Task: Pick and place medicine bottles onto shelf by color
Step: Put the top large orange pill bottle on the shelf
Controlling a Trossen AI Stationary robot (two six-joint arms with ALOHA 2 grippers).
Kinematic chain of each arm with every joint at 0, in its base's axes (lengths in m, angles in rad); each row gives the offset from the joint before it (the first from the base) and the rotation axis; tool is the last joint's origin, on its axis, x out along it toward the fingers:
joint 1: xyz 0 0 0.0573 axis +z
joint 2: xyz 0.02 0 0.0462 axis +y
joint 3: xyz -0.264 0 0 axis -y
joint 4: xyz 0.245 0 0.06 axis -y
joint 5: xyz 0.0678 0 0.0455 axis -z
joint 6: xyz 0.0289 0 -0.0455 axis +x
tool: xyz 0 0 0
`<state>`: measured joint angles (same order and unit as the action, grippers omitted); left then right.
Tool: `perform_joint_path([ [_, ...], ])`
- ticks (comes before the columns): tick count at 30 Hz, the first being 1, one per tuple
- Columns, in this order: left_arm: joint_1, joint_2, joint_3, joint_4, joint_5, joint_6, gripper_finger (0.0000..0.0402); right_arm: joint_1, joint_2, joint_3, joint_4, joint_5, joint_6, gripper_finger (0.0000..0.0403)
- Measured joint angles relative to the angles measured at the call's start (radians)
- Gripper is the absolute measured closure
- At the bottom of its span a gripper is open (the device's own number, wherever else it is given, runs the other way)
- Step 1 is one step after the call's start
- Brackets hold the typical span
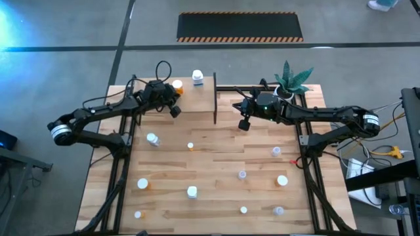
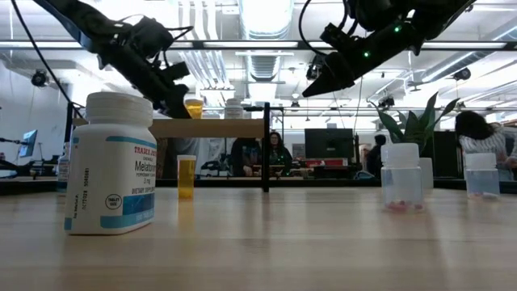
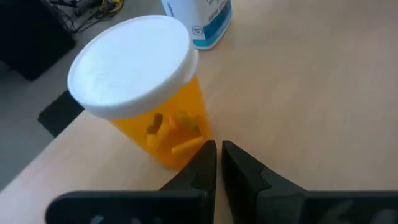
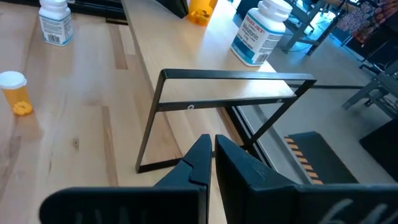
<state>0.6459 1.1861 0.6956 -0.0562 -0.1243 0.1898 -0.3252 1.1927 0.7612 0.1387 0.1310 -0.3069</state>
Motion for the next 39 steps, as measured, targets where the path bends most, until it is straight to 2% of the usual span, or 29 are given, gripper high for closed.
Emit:
perform_joint_path([
  [8, 0.003, 0.039, 0.003, 0.072, -0.034, 0.008, 0.0391, 0.001, 0.000, 0.000, -0.001, 0.000, 0.000, 0.0390],
  [17, 0.002, -0.014, 0.086, -0.138, -0.047, 0.000, 0.0391, -0.005, 0.000, 0.000, -0.004, 0.000, 0.000, 0.0390],
  [22, 0.002, -0.014, 0.103, -0.221, -0.134, -0.021, 0.0391, -0.005, 0.000, 0.000, -0.004, 0.000, 0.000, 0.0390],
  [33, 0.002, 0.092, 0.122, -0.072, -0.165, -0.018, 0.0391, -0.006, 0.000, 0.000, -0.003, 0.000, 0.003, 0.0390],
  [39, 0.002, 0.137, 0.147, -0.074, -0.204, 0.001, 0.0391, -0.006, 0.000, 0.000, -0.008, 0.000, 0.008, 0.0390],
])
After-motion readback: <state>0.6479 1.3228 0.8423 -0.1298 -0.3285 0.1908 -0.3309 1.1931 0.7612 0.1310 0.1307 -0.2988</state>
